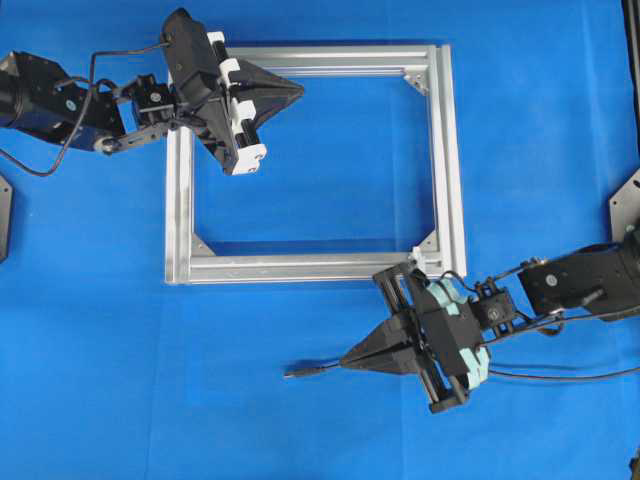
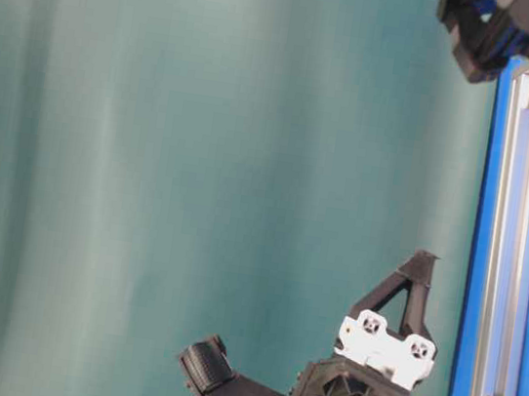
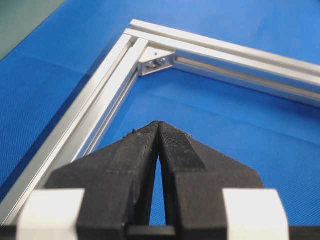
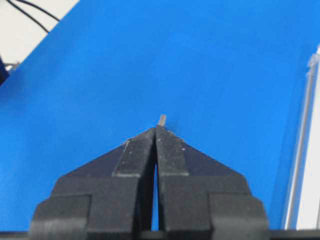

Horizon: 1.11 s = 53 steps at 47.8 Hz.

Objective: Insert the wire through the string loop located on the right side.
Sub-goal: 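Open the right gripper and lower it over the black USB cable end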

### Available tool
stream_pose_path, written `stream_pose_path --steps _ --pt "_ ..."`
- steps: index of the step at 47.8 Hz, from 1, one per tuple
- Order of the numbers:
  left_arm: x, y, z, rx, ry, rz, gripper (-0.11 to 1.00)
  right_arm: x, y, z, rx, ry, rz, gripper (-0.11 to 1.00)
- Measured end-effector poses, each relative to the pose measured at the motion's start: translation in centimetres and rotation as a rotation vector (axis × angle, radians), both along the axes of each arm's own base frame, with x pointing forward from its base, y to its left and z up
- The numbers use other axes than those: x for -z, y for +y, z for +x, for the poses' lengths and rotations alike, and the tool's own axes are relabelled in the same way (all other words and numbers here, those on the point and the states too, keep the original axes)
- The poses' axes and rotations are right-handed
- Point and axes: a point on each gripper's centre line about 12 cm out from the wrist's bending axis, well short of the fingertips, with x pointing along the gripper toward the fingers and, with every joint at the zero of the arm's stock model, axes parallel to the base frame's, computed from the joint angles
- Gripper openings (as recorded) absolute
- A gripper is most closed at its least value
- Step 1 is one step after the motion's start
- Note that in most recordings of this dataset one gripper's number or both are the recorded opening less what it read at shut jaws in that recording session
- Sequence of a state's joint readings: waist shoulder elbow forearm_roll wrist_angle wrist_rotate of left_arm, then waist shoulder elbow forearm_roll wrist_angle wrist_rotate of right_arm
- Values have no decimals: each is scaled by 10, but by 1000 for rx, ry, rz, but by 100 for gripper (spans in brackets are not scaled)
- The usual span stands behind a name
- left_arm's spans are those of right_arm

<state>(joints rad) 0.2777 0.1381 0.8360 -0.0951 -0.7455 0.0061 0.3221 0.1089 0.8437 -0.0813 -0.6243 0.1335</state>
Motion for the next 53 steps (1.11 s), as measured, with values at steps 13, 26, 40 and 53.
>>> stream_pose_path --steps 13,26,40,53 --pt "3 -1 -2 3 19 -5 0 0 0 0 34 12 31 71" --pt "3 -1 -2 3 19 -5 0 0 2 0 40 15 39 83" --pt "3 -1 -2 4 20 -4 0 9 2 -1 76 48 62 83" --pt "3 -1 -2 4 18 -4 0 45 10 -2 119 147 67 82"
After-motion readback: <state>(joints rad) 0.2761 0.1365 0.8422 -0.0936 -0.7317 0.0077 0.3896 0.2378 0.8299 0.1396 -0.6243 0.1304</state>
